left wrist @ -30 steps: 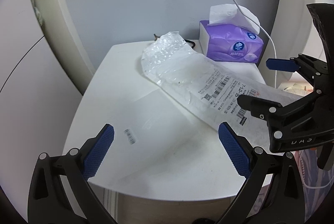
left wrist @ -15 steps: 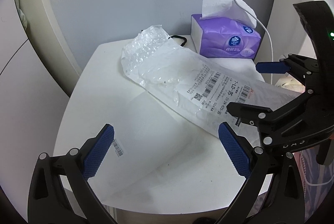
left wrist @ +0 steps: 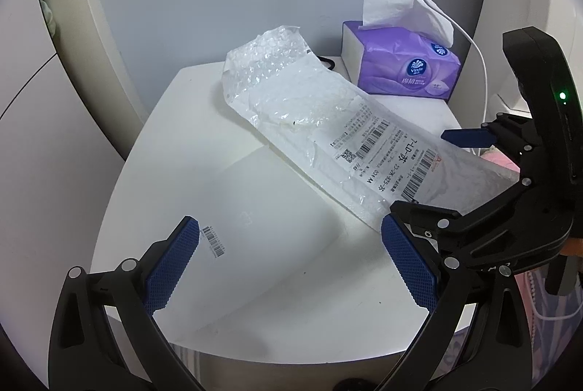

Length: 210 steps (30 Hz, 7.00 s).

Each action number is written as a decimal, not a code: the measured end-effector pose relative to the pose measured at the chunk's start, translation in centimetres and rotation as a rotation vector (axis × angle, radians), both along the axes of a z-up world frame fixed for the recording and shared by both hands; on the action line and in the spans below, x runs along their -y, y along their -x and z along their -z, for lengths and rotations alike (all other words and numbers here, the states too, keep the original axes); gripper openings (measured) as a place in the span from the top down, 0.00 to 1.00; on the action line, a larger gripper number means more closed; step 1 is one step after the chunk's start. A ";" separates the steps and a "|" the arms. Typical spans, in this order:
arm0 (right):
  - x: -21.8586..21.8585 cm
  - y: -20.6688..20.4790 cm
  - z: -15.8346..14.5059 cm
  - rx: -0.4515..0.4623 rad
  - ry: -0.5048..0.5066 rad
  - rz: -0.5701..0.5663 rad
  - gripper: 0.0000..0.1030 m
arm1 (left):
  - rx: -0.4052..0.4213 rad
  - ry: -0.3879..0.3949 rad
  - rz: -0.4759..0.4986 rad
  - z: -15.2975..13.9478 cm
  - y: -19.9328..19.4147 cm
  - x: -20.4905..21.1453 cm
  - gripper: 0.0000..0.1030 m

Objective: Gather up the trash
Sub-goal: 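Lower the right gripper onto the bubble mailer's end and close it, then lift the bubble mailer off the nightstand with the right gripper, then carry the hanging bubble mailer in the right gripper over the bin, then open the right gripper to release the mailer into the bin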

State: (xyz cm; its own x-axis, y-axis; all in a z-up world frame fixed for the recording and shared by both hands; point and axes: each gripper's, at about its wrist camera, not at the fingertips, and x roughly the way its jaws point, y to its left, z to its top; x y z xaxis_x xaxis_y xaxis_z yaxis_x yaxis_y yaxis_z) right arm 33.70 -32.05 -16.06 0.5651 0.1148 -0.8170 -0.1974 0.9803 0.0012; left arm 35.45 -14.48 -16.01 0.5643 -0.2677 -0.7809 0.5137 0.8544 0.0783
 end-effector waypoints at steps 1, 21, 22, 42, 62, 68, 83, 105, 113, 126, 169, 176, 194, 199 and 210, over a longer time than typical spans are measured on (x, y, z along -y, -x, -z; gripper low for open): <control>-0.2 0.0 0.0 -0.002 0.000 -0.002 0.07 | 0.000 0.002 0.000 0.0 0.0 0.0 0.06; -2.3 -0.3 0.1 -0.001 0.021 -0.022 0.32 | -0.002 0.022 -0.026 0.0 0.8 -1.6 0.06; -2.4 -0.3 0.1 0.001 0.020 -0.025 0.35 | -0.002 0.023 -0.026 0.0 0.8 -1.6 0.06; -4.0 1.0 -3.8 0.066 -0.039 -0.077 0.81 | 0.019 0.032 -0.049 -1.8 2.7 -2.9 0.06; -4.4 10.1 -10.6 0.187 -0.083 -0.120 0.82 | 0.085 0.063 -0.109 -8.4 11.2 -6.6 0.06; -6.5 11.9 -11.1 0.212 -0.083 -0.146 0.82 | 0.116 0.069 -0.127 -10.5 13.8 -8.2 0.06; -14.1 18.5 -13.6 0.248 -0.102 -0.264 0.82 | 0.172 0.053 -0.242 -13.8 20.6 -15.4 0.06; -26.5 27.1 -10.5 0.185 -0.130 -0.523 0.82 | 0.130 0.024 -0.492 -10.8 31.6 -28.0 0.06; -29.3 28.7 -8.8 0.159 -0.122 -0.572 0.82 | 0.124 0.012 -0.559 -9.9 35.1 -31.1 0.06; -34.3 30.7 -3.8 0.047 -0.113 -0.662 0.82 | 0.040 0.012 -0.682 -4.9 37.8 -35.6 0.06; -38.1 30.3 21.8 -0.349 0.093 -0.663 0.82 | -0.411 -0.032 -0.707 22.4 36.9 -37.2 0.06; -39.0 30.8 22.9 -0.365 0.122 -0.679 0.82 | -0.431 -0.033 -0.702 24.1 37.2 -37.4 0.06; -40.0 30.2 24.5 -0.388 0.173 -0.655 0.75 | -0.416 -0.090 -0.664 25.7 36.8 -36.2 0.06; -39.5 30.6 23.4 -0.295 0.211 -0.647 0.57 | -0.392 -0.092 -0.660 24.7 37.3 -36.5 0.06; -37.8 30.8 20.7 -0.172 0.249 -0.569 0.14 | -0.323 -0.075 -0.646 22.0 38.3 -35.8 0.06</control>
State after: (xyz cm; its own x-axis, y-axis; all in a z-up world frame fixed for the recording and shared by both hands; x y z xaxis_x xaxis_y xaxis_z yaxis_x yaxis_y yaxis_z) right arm 2.88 5.73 -36.79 0.3308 0.1532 -0.9312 -0.7038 0.6974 -0.1353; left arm -2.85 21.32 -38.06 0.3294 0.1018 -0.9387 -0.0847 0.9934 0.0780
